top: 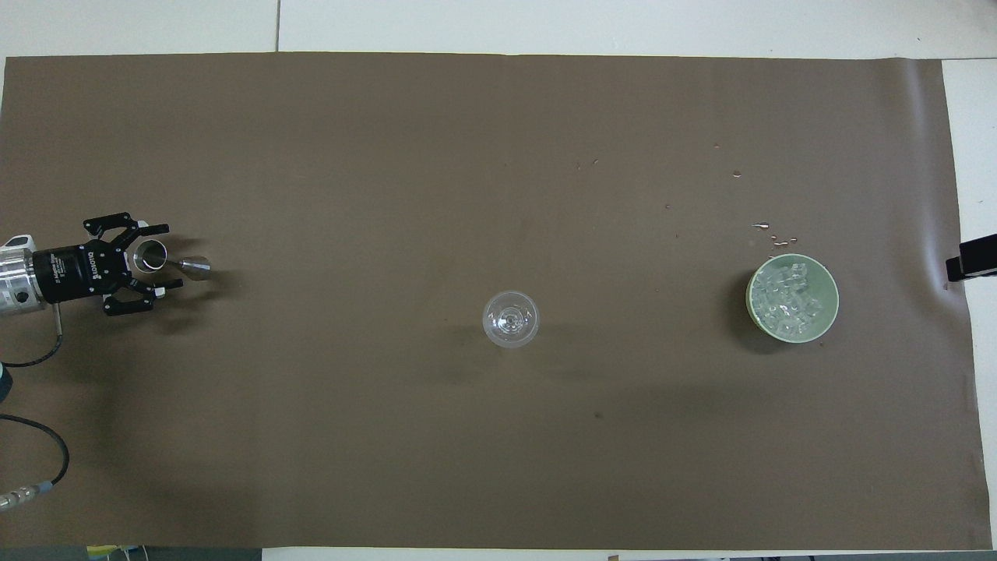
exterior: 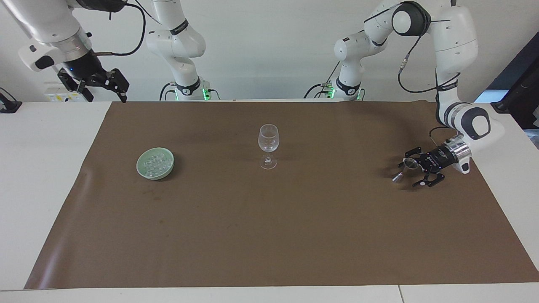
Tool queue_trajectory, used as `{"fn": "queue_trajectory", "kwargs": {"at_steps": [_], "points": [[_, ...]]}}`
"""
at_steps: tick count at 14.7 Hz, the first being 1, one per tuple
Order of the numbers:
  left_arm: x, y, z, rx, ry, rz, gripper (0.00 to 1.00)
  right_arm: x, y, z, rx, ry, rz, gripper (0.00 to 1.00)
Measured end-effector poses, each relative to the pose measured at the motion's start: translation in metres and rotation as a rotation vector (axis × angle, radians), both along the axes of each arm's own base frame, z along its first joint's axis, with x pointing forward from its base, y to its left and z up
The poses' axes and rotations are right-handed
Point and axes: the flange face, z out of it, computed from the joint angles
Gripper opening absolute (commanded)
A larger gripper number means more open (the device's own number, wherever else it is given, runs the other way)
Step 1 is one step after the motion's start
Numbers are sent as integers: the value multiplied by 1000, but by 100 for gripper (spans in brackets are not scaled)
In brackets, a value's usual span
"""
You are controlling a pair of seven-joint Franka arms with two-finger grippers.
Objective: Pour wine and add ice with both arms
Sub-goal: 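Lift the jigger with the left gripper and carry it to the clear cup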
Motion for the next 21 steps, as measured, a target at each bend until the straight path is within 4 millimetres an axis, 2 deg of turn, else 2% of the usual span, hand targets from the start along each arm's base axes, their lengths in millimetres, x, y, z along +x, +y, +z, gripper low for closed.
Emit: {"fn": "queue_trajectory", "kwargs": {"at_steps": [1, 3, 5, 6, 8, 16, 19, 21], "points": [[0, -1, 0, 0, 0, -1, 66, 0, 0, 0, 0, 0, 0, 100], [1, -2, 0, 0, -1, -3, 61, 0, 0, 0, 0, 0, 0, 100], [1, -4, 1, -1, -2, -6, 47, 0, 0, 0, 0, 0, 0, 100], [2, -4, 1, -1, -2, -6, 35, 0, 0, 0, 0, 0, 0, 100], [1, -5, 1, -1, -2, -6, 1, 0, 0, 0, 0, 0, 0, 100], [-3, -11, 11, -43, -7, -31, 0, 0, 0, 0, 0, 0, 0, 100], [-5, -28, 40, -108, -35, -100, 0, 0, 0, 0, 0, 0, 0, 100], [-8, -51, 62, -117, -58, -143, 0, 0, 0, 0, 0, 0, 0, 100]]}}
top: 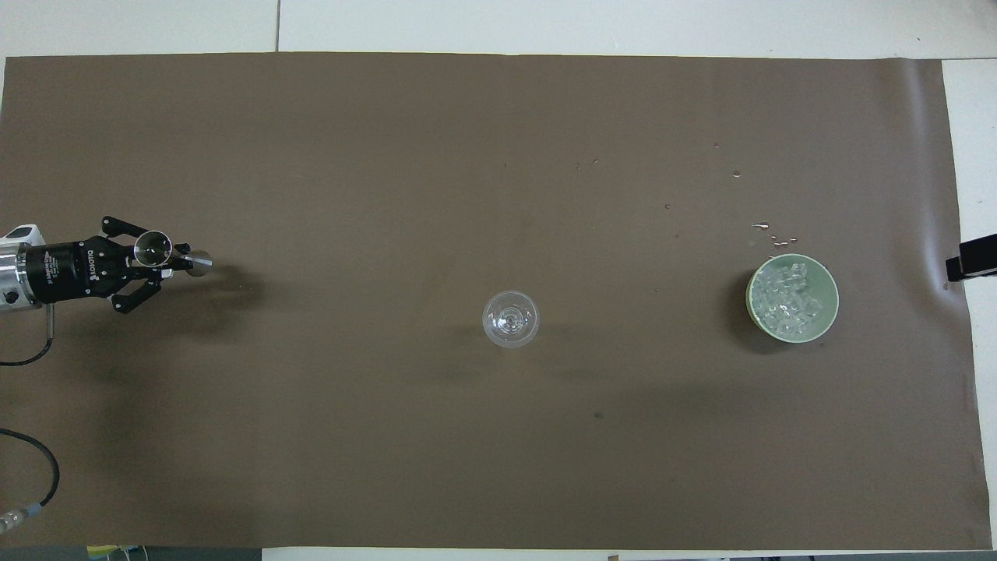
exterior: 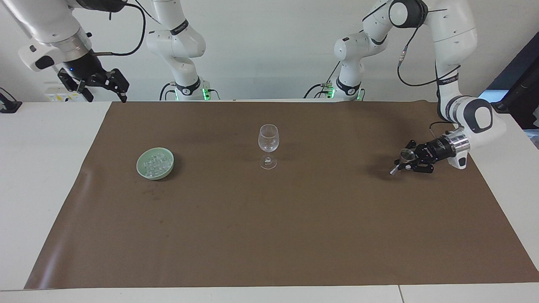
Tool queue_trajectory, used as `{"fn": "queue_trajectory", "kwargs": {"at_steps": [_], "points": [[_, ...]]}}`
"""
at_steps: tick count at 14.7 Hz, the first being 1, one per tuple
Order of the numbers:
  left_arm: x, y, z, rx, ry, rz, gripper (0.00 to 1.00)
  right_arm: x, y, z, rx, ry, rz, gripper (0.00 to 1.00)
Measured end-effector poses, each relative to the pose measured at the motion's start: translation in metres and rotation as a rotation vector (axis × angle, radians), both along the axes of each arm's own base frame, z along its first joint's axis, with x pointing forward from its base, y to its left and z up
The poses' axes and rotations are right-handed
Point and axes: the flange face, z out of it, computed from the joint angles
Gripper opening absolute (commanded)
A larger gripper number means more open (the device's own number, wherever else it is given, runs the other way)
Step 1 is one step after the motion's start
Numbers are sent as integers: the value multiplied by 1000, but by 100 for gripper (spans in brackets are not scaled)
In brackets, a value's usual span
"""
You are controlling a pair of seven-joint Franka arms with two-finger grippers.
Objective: Pour wine and add ice with both arms
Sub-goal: 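Lift the jigger with the left gripper and carry it to the clear cup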
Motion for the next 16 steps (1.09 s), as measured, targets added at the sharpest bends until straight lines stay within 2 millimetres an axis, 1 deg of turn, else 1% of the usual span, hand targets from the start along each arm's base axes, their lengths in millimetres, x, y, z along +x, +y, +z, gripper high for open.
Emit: {"fn": "queue_trajectory", "kwargs": {"at_steps": [2, 4, 6, 8, 9, 11, 12, 14, 16], "points": [[-4, -35, 22, -1, -29, -57, 0, 0, 0, 0, 0, 0, 0, 100], [-7, -79, 47, 0, -39, -122, 0, 0, 0, 0, 0, 0, 0, 100], [-8, -124, 72, 19, -10, -158, 0, 0, 0, 0, 0, 0, 0, 100], [-9, -176, 94, 57, 18, -180, 0, 0, 0, 0, 0, 0, 0, 100], [-11, -205, 103, 79, 32, -190, 0, 0, 0, 0, 0, 0, 0, 100], [-20, -260, 113, 109, 63, -223, 0, 0, 0, 0, 0, 0, 0, 100], [-25, -284, 116, 126, 75, -231, 0, 0, 0, 0, 0, 0, 0, 100], [-32, -322, 118, 165, 91, -222, 0, 0, 0, 0, 0, 0, 0, 100], [-40, -351, 117, 227, 96, -227, 0, 0, 0, 0, 0, 0, 0, 100]]}}
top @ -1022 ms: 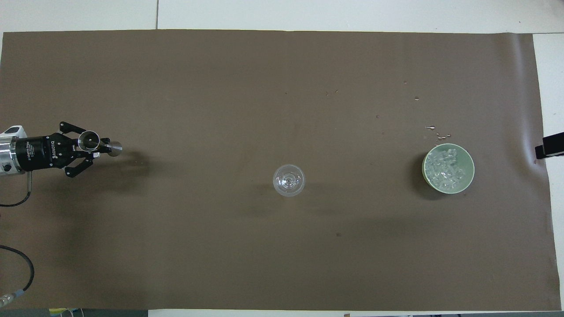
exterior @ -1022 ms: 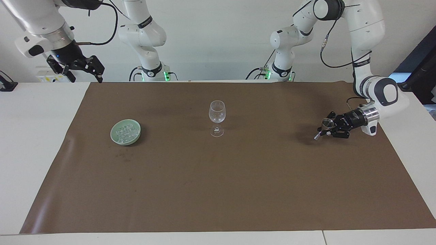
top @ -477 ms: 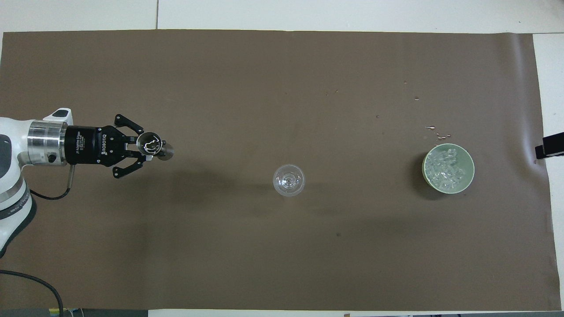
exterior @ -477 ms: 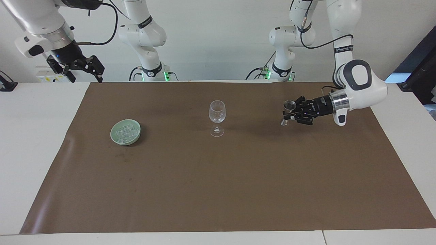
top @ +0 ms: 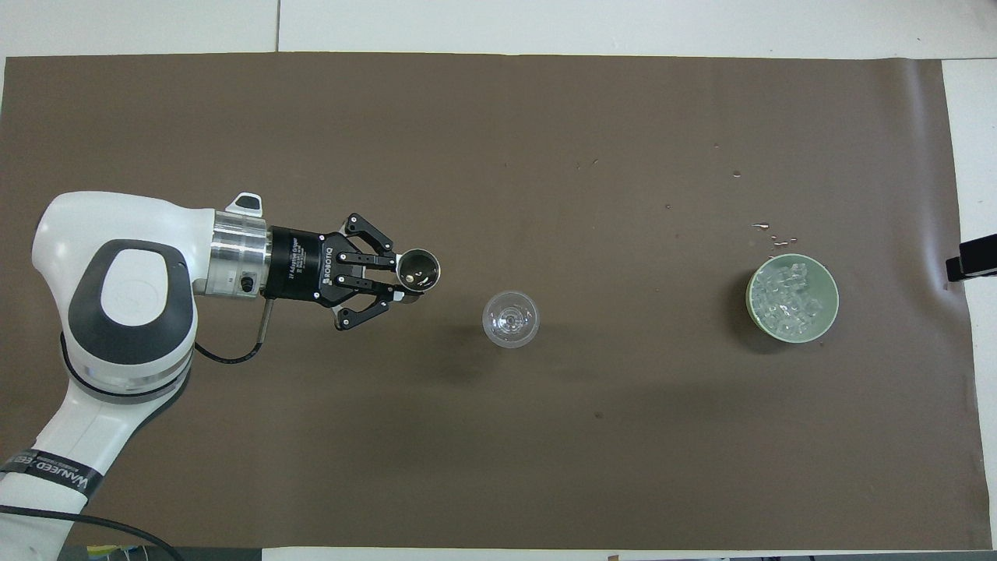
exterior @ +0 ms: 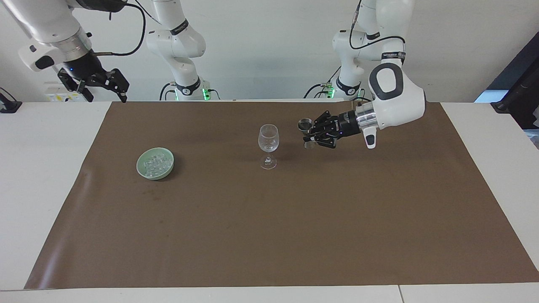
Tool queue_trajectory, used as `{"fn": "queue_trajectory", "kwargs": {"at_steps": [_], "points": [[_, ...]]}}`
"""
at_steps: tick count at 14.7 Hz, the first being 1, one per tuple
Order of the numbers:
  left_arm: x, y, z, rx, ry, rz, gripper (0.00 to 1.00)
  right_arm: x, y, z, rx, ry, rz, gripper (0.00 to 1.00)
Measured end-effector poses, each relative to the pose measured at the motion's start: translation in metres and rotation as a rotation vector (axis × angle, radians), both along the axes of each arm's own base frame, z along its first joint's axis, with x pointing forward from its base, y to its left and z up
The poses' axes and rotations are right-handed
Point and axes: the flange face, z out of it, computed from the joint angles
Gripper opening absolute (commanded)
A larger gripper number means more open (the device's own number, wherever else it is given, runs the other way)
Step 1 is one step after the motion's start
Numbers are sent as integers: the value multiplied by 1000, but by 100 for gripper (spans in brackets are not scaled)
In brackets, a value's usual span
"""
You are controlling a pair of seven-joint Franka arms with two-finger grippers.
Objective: Pour wine and add ice with both arms
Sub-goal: 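Lift the jigger with the left gripper and carry it to the clear cup, then tilt the jigger over the clear cup with the left gripper to pour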
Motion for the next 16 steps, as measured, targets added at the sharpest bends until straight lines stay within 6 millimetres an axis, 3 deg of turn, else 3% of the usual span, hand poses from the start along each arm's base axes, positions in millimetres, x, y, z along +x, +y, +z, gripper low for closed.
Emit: {"fn": "queue_trajectory", "kwargs": {"at_steps": [4, 16], "points": [[-13, -37, 7, 143, -14, -58, 0, 0, 0, 0, 0, 0, 0, 100], [-28, -94, 50, 506, -170, -168, 0, 0, 0, 0, 0, 0, 0, 100]]}}
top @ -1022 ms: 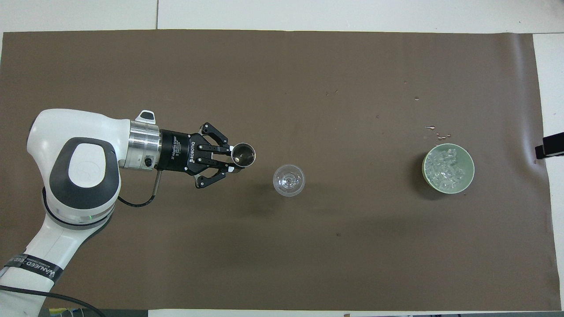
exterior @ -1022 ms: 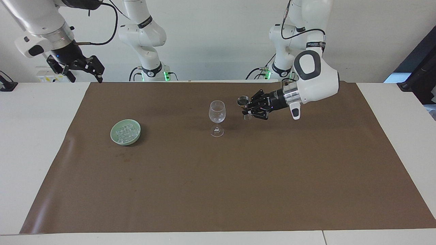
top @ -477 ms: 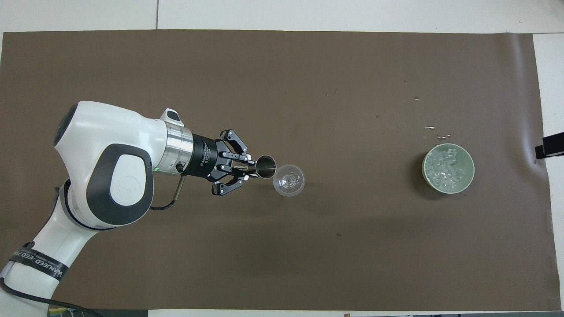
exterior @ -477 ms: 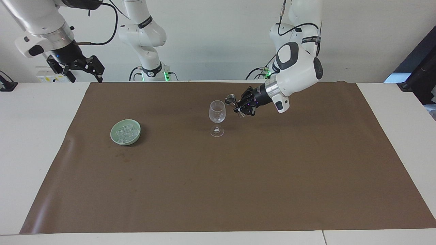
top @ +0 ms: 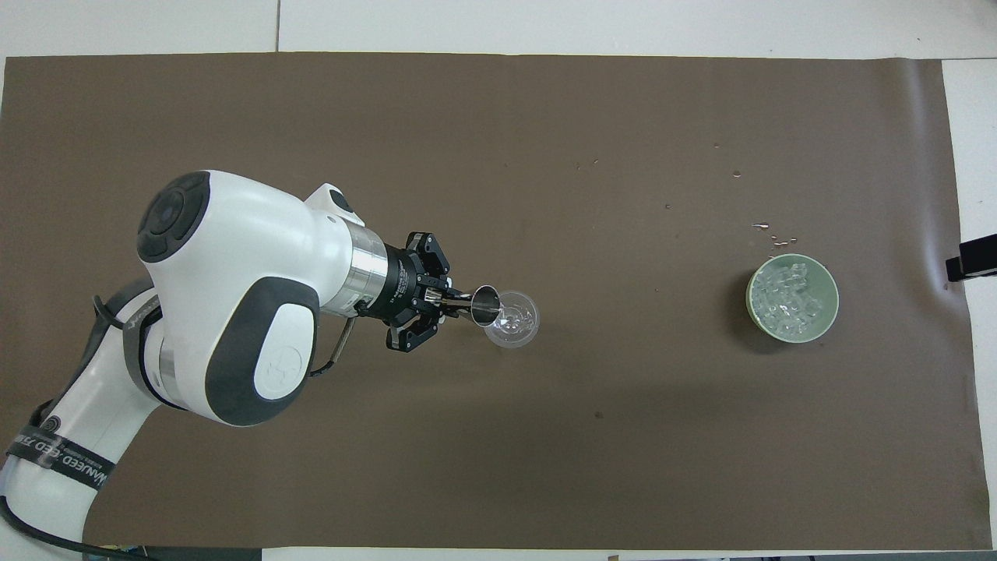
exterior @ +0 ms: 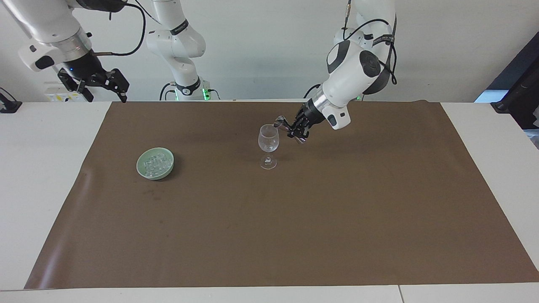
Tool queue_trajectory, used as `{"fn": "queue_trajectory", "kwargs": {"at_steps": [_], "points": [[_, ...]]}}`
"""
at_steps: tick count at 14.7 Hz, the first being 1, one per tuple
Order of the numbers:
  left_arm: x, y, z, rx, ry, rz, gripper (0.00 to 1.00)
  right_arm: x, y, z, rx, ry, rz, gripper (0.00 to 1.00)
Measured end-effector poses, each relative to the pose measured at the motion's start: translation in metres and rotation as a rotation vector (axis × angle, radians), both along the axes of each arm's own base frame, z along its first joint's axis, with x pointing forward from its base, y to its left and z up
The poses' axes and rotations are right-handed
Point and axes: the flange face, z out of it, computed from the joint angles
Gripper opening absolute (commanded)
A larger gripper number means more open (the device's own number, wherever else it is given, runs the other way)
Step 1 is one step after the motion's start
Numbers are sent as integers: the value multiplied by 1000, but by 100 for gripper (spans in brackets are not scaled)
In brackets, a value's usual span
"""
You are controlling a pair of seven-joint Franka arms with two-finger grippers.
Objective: Pour wine and add ice with both arms
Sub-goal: 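Tilt the jigger over the clear cup with the left gripper to pour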
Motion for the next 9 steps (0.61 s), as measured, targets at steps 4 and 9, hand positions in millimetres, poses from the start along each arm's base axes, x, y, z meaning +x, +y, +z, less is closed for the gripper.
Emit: {"fn": "queue_trajectory", "kwargs": {"at_steps": [4, 9], "points": [[-8, -14, 1, 96, -43, -25, 0, 0, 0, 0, 0, 0, 0, 100], [-18, -29, 5, 214, -119, -64, 0, 0, 0, 0, 0, 0, 0, 100]]}}
